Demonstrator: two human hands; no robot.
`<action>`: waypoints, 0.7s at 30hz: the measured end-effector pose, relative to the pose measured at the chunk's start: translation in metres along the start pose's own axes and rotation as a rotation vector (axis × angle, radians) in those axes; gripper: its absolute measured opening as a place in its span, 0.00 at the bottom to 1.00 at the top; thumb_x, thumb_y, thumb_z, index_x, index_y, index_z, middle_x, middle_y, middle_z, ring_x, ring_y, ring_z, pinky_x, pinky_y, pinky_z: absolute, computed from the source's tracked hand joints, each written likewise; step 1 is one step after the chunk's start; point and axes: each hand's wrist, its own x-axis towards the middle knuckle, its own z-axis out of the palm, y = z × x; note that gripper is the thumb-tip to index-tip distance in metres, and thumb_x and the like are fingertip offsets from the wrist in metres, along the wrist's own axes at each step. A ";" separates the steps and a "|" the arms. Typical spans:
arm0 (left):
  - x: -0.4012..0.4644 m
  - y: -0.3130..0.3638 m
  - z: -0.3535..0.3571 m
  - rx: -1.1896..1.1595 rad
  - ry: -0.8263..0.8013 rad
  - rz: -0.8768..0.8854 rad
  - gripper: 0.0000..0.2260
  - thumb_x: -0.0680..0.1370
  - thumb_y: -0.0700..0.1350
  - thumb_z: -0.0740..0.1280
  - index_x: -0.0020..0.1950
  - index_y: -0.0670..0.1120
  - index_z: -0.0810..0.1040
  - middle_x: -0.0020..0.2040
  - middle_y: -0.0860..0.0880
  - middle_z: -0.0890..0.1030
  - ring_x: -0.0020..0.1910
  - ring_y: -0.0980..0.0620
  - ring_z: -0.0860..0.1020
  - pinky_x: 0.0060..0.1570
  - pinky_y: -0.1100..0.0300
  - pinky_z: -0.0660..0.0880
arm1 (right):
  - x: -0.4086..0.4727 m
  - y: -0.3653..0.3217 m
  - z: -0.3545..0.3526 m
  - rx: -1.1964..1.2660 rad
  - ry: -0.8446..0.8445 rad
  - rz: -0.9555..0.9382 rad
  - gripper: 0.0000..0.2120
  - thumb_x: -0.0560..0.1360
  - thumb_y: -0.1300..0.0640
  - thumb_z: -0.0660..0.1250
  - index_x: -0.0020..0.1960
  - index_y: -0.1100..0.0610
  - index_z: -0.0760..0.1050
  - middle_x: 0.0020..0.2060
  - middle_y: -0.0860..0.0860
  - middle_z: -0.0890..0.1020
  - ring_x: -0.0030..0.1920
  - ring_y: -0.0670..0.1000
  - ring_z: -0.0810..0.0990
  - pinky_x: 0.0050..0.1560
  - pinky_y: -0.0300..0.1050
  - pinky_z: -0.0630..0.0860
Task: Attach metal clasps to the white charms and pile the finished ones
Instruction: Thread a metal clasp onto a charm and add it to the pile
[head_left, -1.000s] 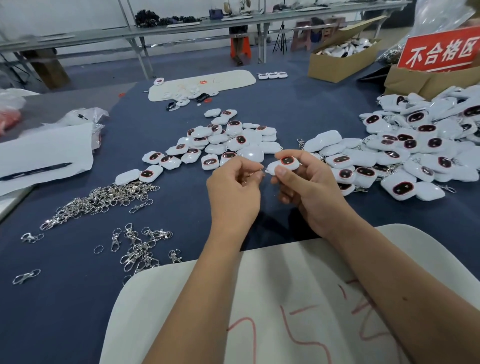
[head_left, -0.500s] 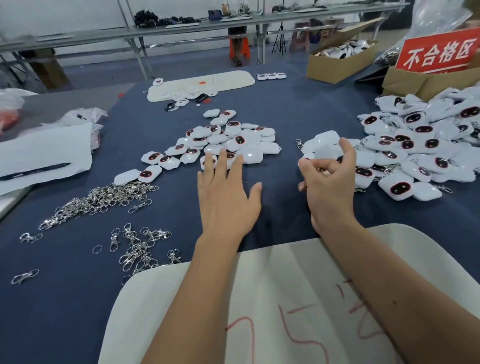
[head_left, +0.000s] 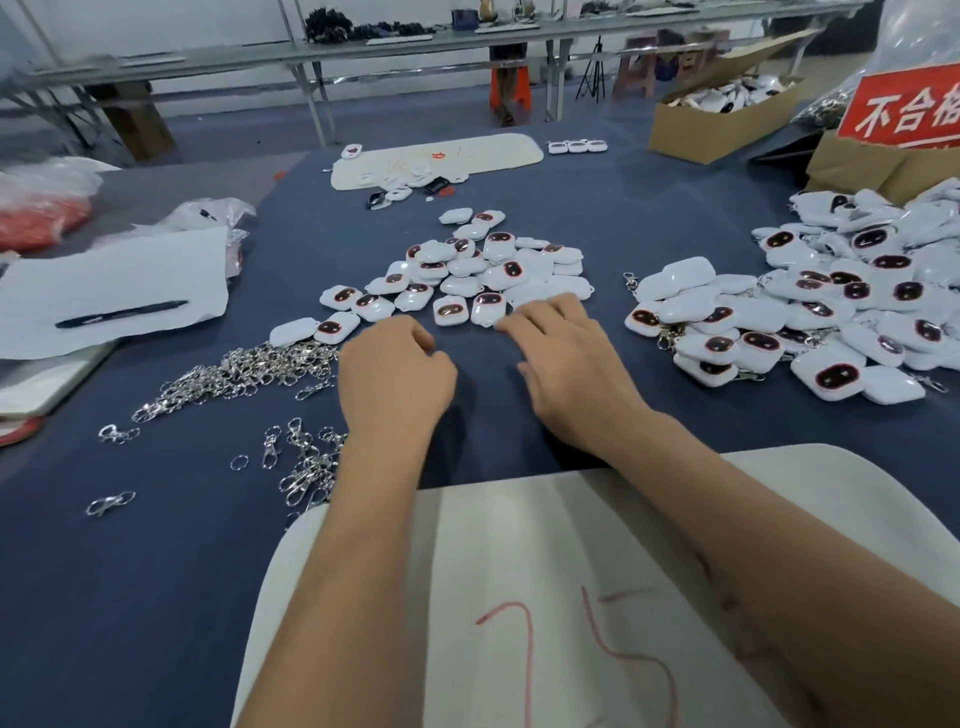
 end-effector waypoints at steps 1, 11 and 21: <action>0.002 -0.008 -0.010 0.078 -0.056 -0.029 0.07 0.74 0.42 0.70 0.50 0.49 0.84 0.50 0.48 0.85 0.56 0.43 0.80 0.53 0.55 0.76 | 0.009 -0.004 0.001 -0.051 -0.075 -0.013 0.27 0.78 0.63 0.65 0.76 0.54 0.68 0.74 0.52 0.71 0.73 0.58 0.64 0.64 0.57 0.72; 0.000 -0.031 -0.085 0.385 -0.702 -0.199 0.36 0.61 0.54 0.85 0.65 0.59 0.73 0.50 0.59 0.72 0.53 0.47 0.80 0.58 0.48 0.81 | 0.039 -0.021 0.008 0.038 -0.215 0.022 0.35 0.77 0.70 0.61 0.81 0.54 0.59 0.68 0.54 0.73 0.66 0.59 0.68 0.63 0.53 0.73; -0.002 -0.003 -0.057 0.493 -0.749 -0.027 0.17 0.68 0.45 0.83 0.50 0.47 0.80 0.46 0.47 0.87 0.39 0.50 0.86 0.49 0.55 0.83 | 0.028 -0.019 0.015 -0.033 -0.218 0.064 0.15 0.85 0.52 0.61 0.70 0.55 0.71 0.65 0.55 0.72 0.60 0.58 0.69 0.57 0.50 0.69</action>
